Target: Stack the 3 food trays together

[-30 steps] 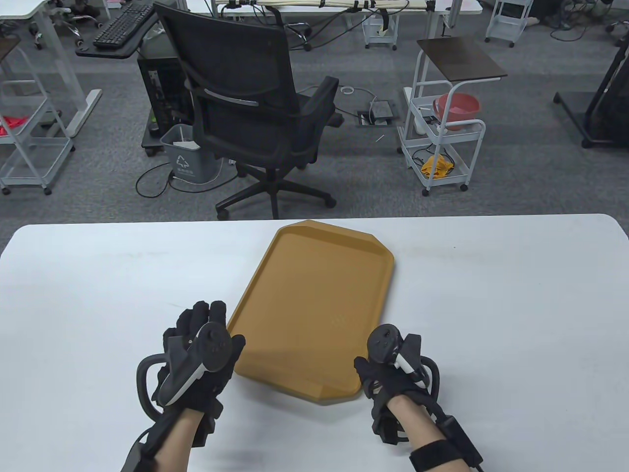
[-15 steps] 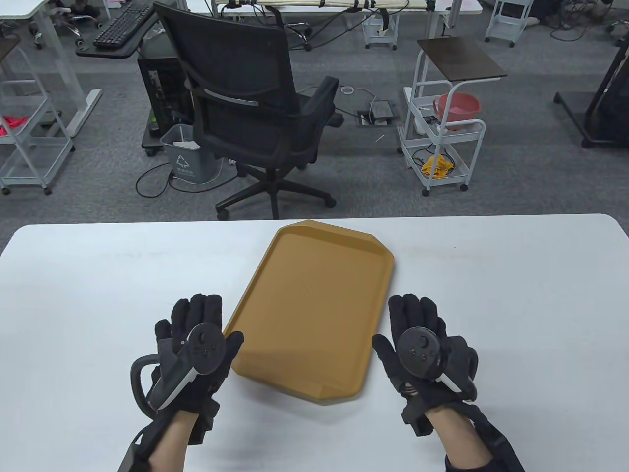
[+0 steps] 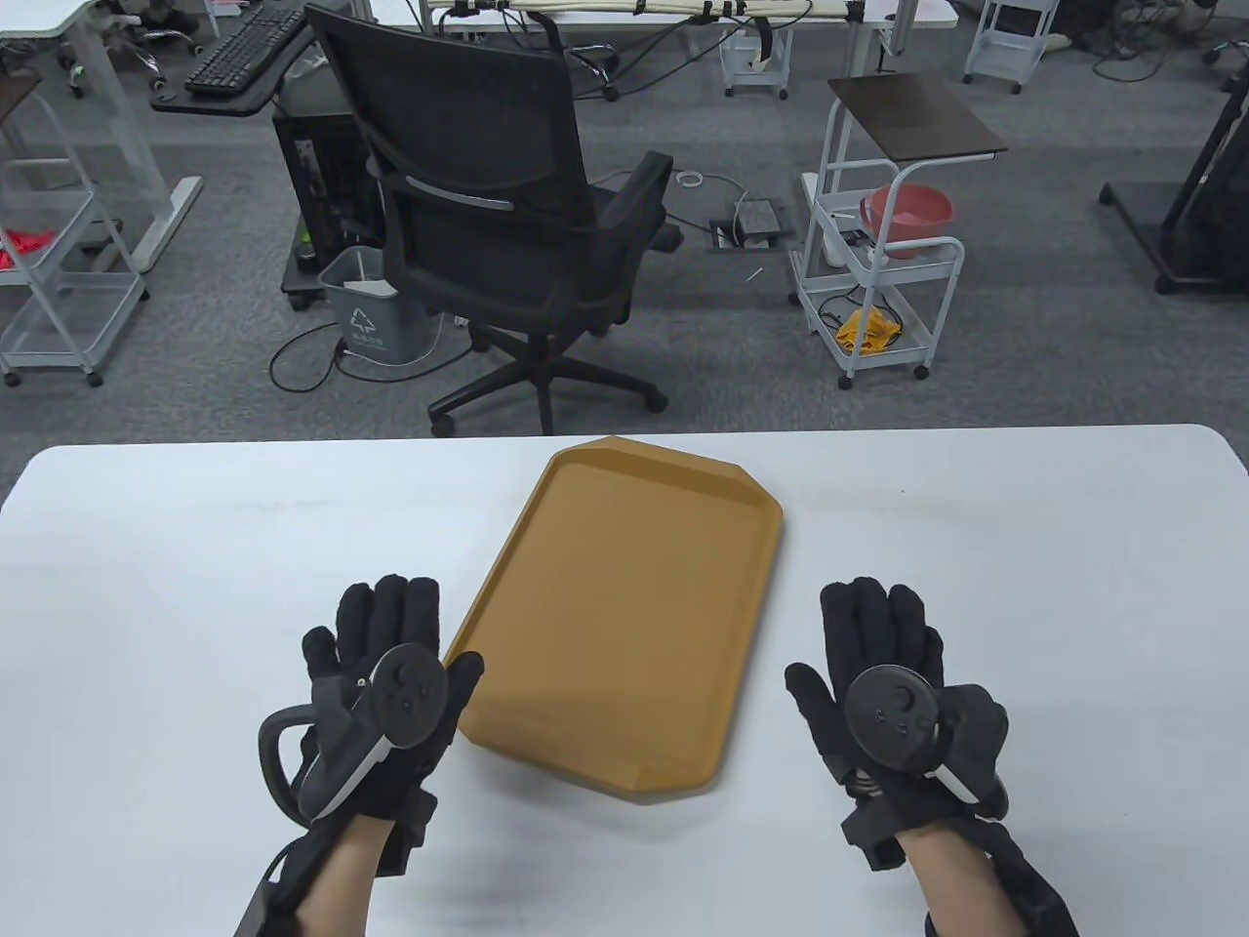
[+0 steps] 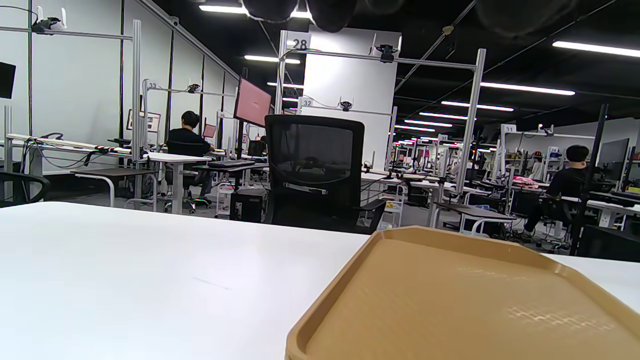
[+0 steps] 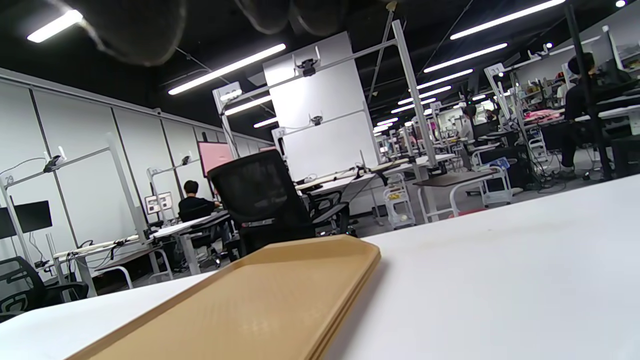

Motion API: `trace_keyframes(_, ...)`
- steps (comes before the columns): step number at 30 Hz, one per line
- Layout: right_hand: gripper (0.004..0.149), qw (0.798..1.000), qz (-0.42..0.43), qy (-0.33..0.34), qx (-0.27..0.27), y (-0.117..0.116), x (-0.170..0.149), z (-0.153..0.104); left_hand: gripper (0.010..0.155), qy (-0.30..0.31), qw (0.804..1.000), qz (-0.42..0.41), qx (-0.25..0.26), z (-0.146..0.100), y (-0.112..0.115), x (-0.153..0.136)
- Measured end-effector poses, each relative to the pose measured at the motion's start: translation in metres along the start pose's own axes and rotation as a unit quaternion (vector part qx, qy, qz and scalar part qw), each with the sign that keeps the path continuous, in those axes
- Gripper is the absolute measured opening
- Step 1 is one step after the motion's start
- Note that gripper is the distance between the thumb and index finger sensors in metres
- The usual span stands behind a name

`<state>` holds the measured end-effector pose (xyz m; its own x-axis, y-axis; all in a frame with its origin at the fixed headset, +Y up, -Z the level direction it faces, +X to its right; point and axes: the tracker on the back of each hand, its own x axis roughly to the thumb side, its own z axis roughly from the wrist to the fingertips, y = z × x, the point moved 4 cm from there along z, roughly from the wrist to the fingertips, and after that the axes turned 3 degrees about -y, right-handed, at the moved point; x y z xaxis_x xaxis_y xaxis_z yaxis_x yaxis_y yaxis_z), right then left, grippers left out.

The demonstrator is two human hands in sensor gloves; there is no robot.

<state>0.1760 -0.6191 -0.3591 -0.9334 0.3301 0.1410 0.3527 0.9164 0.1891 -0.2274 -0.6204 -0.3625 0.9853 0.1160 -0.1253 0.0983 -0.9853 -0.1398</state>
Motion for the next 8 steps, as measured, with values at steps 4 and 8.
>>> trace_keyframes(4, 0.077, 1.000, 0.000, -0.003, 0.008, -0.0029, -0.0022, 0.0019, 0.080, -0.002, 1.000, 0.001, -0.003, 0.0008, 0.0010, -0.0004)
trace_keyframes(8, 0.077, 1.000, -0.002, -0.003, 0.012, -0.0054, -0.0008, 0.0033, 0.079, -0.001, 1.000, 0.004, -0.004, 0.0000, 0.0008, 0.0002)
